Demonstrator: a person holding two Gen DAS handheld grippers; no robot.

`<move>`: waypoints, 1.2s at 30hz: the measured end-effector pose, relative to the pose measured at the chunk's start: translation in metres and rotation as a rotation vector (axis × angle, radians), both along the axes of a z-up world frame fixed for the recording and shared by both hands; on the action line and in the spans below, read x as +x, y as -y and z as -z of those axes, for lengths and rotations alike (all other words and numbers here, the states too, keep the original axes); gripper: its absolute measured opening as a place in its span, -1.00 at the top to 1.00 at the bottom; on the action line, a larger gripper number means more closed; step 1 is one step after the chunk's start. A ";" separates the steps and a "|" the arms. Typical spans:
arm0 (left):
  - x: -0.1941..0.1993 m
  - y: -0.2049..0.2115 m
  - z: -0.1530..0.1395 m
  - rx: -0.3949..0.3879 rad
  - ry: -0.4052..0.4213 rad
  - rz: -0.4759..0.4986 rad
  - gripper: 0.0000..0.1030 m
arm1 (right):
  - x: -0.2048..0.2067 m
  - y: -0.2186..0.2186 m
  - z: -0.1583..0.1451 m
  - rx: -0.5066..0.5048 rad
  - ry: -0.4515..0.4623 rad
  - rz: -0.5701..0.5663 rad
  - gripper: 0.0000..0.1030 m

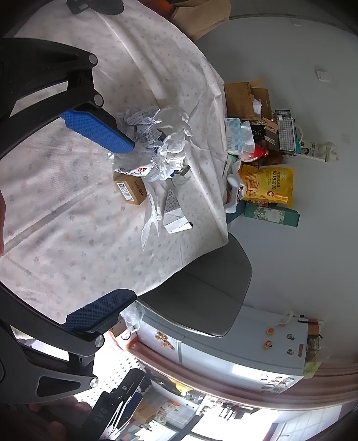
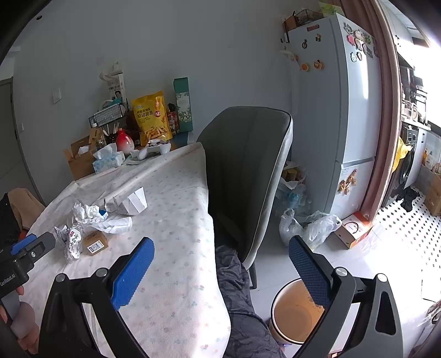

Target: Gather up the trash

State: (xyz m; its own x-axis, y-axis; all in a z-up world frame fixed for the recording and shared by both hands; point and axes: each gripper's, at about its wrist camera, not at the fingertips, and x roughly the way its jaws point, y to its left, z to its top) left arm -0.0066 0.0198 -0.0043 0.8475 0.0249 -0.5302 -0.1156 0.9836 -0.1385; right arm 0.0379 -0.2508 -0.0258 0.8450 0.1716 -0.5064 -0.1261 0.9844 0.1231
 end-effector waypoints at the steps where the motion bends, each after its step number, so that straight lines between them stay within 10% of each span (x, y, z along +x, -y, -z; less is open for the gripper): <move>1: -0.001 0.000 0.000 0.000 0.001 -0.001 -0.90 | 0.000 0.001 0.001 0.002 0.001 0.001 -0.86; 36: -0.005 -0.008 -0.003 -0.015 0.001 -0.020 -0.90 | -0.001 0.002 -0.009 0.022 0.017 0.002 -0.86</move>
State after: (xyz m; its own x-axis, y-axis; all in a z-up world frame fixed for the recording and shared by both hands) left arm -0.0117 0.0276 -0.0015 0.8474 0.0337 -0.5300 -0.1347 0.9790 -0.1532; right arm 0.0374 -0.2531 -0.0166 0.8539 0.1810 -0.4880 -0.1265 0.9817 0.1426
